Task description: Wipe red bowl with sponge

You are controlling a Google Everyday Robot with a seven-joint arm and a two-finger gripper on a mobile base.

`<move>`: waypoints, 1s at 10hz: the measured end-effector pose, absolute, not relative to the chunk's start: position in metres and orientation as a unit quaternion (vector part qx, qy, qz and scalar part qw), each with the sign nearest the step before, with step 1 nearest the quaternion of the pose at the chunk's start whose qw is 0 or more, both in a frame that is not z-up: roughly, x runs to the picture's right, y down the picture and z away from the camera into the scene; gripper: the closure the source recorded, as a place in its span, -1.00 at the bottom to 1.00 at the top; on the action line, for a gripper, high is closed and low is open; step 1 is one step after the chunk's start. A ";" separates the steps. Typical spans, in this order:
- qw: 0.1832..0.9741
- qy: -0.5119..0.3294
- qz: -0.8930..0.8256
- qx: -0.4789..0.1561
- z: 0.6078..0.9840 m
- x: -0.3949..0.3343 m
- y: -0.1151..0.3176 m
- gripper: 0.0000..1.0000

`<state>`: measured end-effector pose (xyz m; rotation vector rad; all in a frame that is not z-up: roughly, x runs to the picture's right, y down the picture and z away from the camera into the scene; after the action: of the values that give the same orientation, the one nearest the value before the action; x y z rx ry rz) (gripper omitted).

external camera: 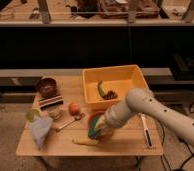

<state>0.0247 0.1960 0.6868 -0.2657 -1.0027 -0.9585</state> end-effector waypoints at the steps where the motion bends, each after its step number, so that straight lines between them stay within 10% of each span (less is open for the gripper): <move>1: 0.761 -0.463 -0.435 -0.134 0.701 0.027 0.209 1.00; 10: 0.785 -0.473 -0.377 -0.132 0.724 0.065 0.209 1.00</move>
<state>0.0652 0.2089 0.7240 -0.2845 -1.0194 -0.8133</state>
